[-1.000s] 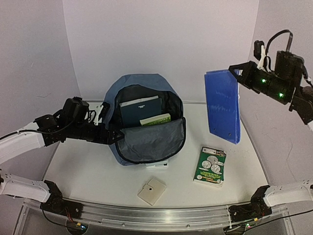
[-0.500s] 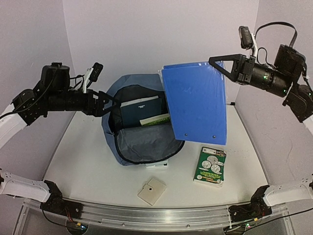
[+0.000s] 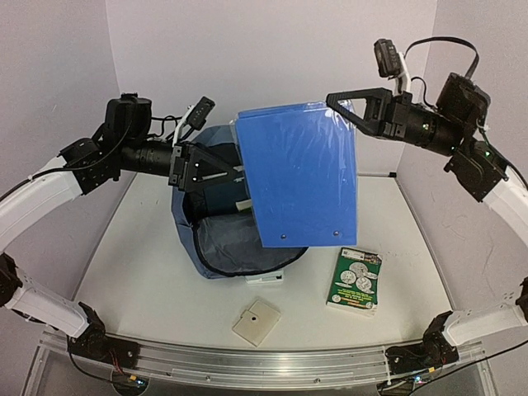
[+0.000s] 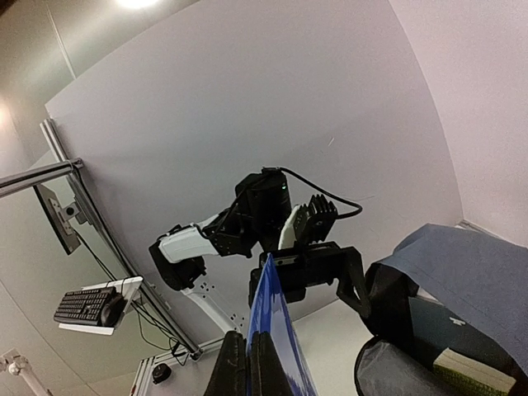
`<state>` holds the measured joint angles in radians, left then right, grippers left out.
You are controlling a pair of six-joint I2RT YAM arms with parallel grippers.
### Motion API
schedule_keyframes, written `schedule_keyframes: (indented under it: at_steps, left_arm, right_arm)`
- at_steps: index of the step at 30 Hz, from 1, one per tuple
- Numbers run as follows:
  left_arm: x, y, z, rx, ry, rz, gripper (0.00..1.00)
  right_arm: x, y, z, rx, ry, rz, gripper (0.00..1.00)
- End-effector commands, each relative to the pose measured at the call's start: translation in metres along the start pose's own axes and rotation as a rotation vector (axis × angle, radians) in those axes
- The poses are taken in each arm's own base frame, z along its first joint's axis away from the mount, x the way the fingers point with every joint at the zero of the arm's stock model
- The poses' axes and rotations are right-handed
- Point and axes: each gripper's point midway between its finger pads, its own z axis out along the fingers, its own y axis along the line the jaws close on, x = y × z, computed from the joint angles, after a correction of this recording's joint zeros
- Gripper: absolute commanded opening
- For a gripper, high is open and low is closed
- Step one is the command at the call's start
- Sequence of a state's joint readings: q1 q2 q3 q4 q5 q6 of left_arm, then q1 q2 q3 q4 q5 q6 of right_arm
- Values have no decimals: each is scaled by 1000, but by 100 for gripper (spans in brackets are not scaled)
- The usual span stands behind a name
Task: Pack the student bag
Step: Pick up the files from the center of the board.
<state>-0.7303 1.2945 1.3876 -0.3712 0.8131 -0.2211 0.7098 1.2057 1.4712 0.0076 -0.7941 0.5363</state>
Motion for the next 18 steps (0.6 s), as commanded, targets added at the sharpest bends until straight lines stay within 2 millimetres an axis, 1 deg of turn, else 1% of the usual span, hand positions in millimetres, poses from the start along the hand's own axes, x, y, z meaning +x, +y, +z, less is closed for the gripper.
schedule_keyframes:
  at_steps: [1,5,8,10,12,18]
  left_arm:
    - [-30,-38,-2,188,-71,101,95]
    - [-25,-40,1,219,-67,95,91]
    - [-19,-41,1,238,-58,84,80]
    - [-15,-41,-1,234,-54,77,78]
    - [-13,-41,-4,210,-57,84,78]
    - [3,-39,-18,123,-54,78,81]
  right_arm:
    - [-4,3,14,-73,-23,-33,0]
    - [2,-5,24,-95,-30,-17,0]
    - [3,-12,29,-89,-40,-10,0]
    - [2,-16,29,-75,-50,-13,0]
    - [-2,-14,26,-60,-71,-30,0]
    - [-17,3,10,-49,-127,-80,0]
